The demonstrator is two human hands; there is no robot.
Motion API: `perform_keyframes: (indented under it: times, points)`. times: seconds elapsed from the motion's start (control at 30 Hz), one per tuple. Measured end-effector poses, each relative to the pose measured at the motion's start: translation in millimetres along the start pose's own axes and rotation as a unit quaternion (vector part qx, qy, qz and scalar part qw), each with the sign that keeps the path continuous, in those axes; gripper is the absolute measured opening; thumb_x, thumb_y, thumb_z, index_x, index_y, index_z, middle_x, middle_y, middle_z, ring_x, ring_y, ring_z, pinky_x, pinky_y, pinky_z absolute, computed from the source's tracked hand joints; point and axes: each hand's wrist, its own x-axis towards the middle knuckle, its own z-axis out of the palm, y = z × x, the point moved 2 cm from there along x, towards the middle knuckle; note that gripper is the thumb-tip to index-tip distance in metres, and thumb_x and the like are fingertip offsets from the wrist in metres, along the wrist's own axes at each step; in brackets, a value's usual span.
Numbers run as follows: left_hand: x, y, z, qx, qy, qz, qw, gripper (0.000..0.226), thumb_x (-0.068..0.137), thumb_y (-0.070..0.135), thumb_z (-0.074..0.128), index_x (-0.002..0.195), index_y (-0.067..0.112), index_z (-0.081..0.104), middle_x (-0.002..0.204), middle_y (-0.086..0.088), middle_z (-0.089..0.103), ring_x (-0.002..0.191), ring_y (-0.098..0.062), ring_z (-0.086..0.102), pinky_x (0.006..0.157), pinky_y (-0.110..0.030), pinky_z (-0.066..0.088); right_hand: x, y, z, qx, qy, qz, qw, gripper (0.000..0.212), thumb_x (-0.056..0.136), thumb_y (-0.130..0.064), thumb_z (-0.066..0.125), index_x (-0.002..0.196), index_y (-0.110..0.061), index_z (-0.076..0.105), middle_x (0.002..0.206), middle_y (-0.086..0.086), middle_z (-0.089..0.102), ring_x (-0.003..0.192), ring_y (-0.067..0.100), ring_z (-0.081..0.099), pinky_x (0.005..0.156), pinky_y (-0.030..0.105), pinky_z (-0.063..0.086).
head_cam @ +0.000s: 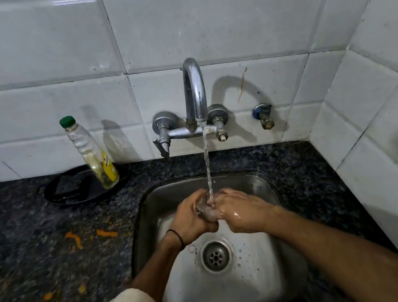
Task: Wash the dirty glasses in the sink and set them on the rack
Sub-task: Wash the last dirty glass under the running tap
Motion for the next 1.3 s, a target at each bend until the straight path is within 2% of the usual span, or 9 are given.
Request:
perform_keyframes:
  times: [0.17, 0.37, 0.53, 0.73, 0.8, 0.9, 1.1, 1.2, 1.3]
  points:
    - [-1, 6, 7, 0.008, 0.028, 0.006, 1.0, 0.038, 0.071, 0.006, 0.081, 0.103, 0.018, 0.065, 0.095, 0.003, 0.073, 0.09, -0.005, 0.068, 0.074, -0.012, 0.051, 22, -24, -5, 0.281, -0.029, 0.219, 0.934, 0.017, 0.085, -0.005, 0.054, 0.083, -0.018, 0.064, 0.093, 0.005, 0.063, 0.088, 0.021, 0.06, 0.066, 0.026, 0.043]
    - [0, 18, -3, 0.332, 0.068, -0.05, 0.94, 0.04, 0.075, 0.031, 0.078, 0.109, 0.03, 0.057, 0.114, 0.009, 0.063, 0.112, -0.018, 0.055, 0.094, -0.052, 0.045, 18, -63, 13, 0.649, 0.245, 0.376, 0.615, 0.021, 0.094, -0.037, 0.058, 0.094, -0.021, 0.071, 0.097, 0.0, 0.071, 0.094, 0.014, 0.067, 0.09, 0.039, 0.056]
    - [6, 51, -8, 0.497, -0.109, -0.072, 0.858, 0.054, 0.069, 0.06, 0.073, 0.114, 0.032, 0.061, 0.109, 0.002, 0.067, 0.103, -0.024, 0.064, 0.09, -0.04, 0.05, 22, -38, 37, 0.76, 0.255, 0.514, 0.306, 0.02, 0.09, -0.029, 0.065, 0.078, -0.012, 0.066, 0.061, 0.004, 0.062, 0.05, 0.018, 0.056, 0.046, 0.023, 0.045]
    - [10, 55, -22, 0.279, -0.093, -0.077, 0.953, 0.031, 0.069, 0.047, 0.082, 0.09, 0.033, 0.064, 0.088, 0.009, 0.067, 0.07, -0.007, 0.064, 0.058, -0.021, 0.051, 23, -45, 69, 0.823, 0.239, 0.485, 0.174, 0.031, 0.09, -0.029, 0.052, 0.064, -0.013, 0.055, 0.055, 0.005, 0.046, 0.041, 0.018, 0.036, 0.044, 0.02, 0.03]
    - [5, 50, -21, 0.239, -0.069, -0.076, 0.966, 0.035, 0.069, 0.043, 0.084, 0.096, 0.031, 0.066, 0.09, 0.009, 0.069, 0.066, -0.008, 0.067, 0.056, -0.022, 0.056, 21, -45, 69, 0.808, 0.254, 0.496, 0.191, 0.035, 0.093, -0.031, 0.057, 0.066, -0.009, 0.058, 0.047, 0.004, 0.047, 0.039, 0.018, 0.039, 0.043, 0.022, 0.032]
    - [-6, 34, -23, 0.133, -0.076, -0.109, 0.982, 0.042, 0.073, 0.029, 0.085, 0.112, 0.024, 0.068, 0.095, 0.003, 0.071, 0.072, -0.015, 0.072, 0.062, -0.029, 0.062, 11, -36, 59, 0.758, 0.243, 0.515, 0.32, 0.035, 0.093, -0.03, 0.062, 0.068, -0.006, 0.064, 0.05, 0.01, 0.056, 0.039, 0.02, 0.044, 0.045, 0.024, 0.035]
    - [-26, 3, -4, -0.076, -0.18, -0.159, 0.968, 0.038, 0.071, 0.01, 0.081, 0.107, 0.01, 0.069, 0.102, -0.009, 0.073, 0.092, -0.018, 0.069, 0.085, -0.04, 0.055, 10, -23, -2, 0.459, 0.127, 0.338, 0.812, 0.035, 0.091, -0.029, 0.062, 0.062, -0.009, 0.068, 0.044, -0.002, 0.058, 0.04, 0.013, 0.054, 0.05, 0.026, 0.047]
    - [-30, 5, 11, -0.254, -0.162, -0.118, 0.946, 0.028, 0.072, -0.003, 0.069, 0.1, -0.004, 0.068, 0.093, -0.017, 0.071, 0.093, -0.024, 0.068, 0.087, -0.035, 0.055, 13, -29, -21, 0.389, 0.08, 0.243, 0.885, 0.034, 0.091, -0.032, 0.063, 0.062, -0.015, 0.07, 0.053, -0.003, 0.066, 0.048, 0.018, 0.064, 0.049, 0.028, 0.052]
    - [-25, 15, 22, -0.206, -0.048, -0.092, 0.973, 0.024, 0.071, -0.003, 0.072, 0.093, 0.001, 0.067, 0.08, -0.008, 0.071, 0.079, -0.017, 0.068, 0.072, -0.026, 0.056, 15, -30, -26, 0.329, 0.137, 0.289, 0.889, 0.041, 0.092, -0.036, 0.057, 0.059, -0.014, 0.066, 0.058, 0.004, 0.067, 0.056, 0.022, 0.066, 0.057, 0.031, 0.052]
